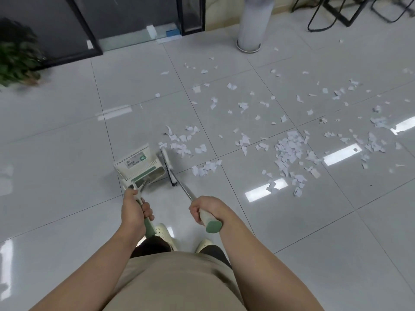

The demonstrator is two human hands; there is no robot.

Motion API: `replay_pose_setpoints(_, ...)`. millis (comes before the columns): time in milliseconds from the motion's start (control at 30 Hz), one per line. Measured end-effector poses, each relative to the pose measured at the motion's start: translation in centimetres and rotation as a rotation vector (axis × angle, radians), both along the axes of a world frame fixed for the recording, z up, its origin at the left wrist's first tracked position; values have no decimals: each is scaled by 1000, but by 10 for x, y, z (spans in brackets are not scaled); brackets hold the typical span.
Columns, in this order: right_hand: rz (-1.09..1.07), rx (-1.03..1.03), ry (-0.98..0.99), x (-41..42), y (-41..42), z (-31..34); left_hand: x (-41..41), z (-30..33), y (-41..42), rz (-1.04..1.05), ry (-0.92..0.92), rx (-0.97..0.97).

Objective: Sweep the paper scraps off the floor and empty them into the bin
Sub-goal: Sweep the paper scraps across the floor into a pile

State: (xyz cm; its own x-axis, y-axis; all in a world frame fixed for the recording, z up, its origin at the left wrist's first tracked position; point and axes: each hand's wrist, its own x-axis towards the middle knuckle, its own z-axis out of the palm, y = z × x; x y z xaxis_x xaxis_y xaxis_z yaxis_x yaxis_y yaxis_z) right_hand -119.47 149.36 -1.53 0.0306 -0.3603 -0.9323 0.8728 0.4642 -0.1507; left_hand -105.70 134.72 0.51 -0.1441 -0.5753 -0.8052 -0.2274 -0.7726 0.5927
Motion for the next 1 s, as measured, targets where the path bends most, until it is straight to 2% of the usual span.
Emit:
replay_pose_setpoints(100, -68, 25, -94, -14, 0, -12, -6, -7, -11, -40, -22, -6)
replay_pose_setpoints(233, -235, 141, -47, -40, 17, -33, -21, -19, -29, -86, -41, 28)
replay_pose_setpoints(300, -252, 246, 41, -56, 26, -41, -29, -21, -40, -93, -36, 54)
replay_pose_setpoints(467, -46, 496, 373, -88, -6, -45, -46, -25, -69, -55, -12, 107)
replay_pose_setpoints(733, -329, 325, 389, -114, -95, -27, -61, -33, -117, -28, 7, 162)
replay_pose_setpoints(867, -285, 235, 355, -107, -139, -10, -65, -29, -141, 36, 13, 149)
replay_pose_setpoints(1000, -134, 179, 332, -86, -184, 4, -59, -26, -163, 130, 20, 127)
